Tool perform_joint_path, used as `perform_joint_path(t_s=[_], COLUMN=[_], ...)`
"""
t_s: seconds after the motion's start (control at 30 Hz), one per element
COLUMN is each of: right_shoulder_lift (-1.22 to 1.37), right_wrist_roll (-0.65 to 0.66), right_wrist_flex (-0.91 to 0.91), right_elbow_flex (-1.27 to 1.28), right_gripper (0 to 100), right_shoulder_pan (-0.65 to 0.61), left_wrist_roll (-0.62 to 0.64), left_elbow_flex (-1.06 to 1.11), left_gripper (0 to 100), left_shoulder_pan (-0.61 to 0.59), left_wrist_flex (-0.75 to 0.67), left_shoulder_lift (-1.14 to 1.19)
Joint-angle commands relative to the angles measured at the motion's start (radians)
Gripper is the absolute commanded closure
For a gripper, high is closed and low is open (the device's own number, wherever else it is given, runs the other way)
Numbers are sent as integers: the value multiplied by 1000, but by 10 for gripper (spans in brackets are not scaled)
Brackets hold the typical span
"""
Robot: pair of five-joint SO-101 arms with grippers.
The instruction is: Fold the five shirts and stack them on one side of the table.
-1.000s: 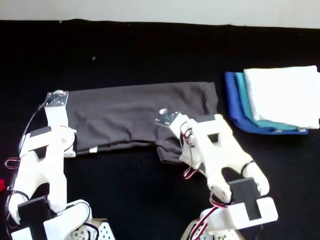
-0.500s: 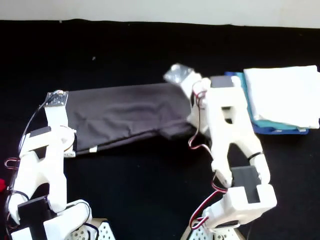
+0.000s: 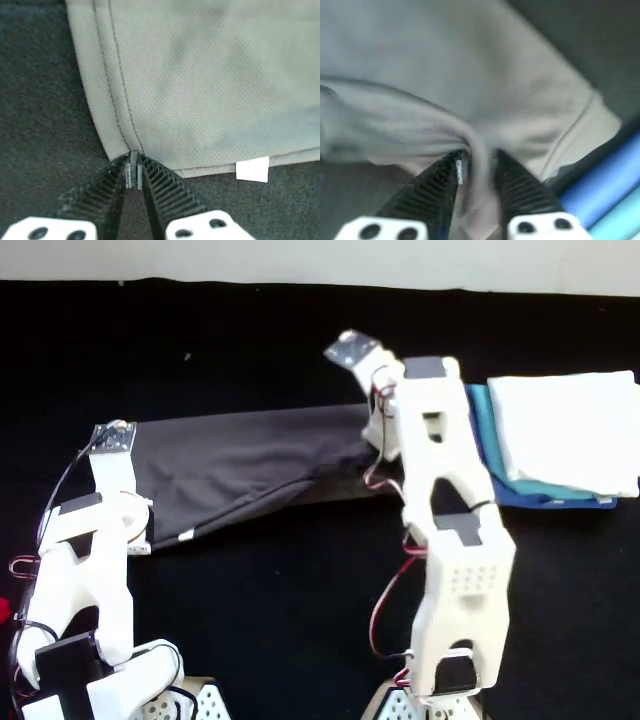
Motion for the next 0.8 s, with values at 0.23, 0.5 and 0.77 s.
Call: perform_joint_path(t_s=[0.23,0.5,0.77], right_shoulder_lift=[203,203,151], right_wrist_roll=[-296,-292,-336], right_wrist_flex=[56,381,395], right_elbow_flex=[-496,-780,-796], right_gripper=[816,816,817], right_shoulder_pan=[30,27,45], left_wrist_roll=[8,9,11], left_elbow_flex=[4,-10,-242], left_gripper=[992,992,979], left_shoulder_pan=[12,8,8], left_wrist_flex=[-34,-31,331], left_shoulder_lift=[4,-10,-222])
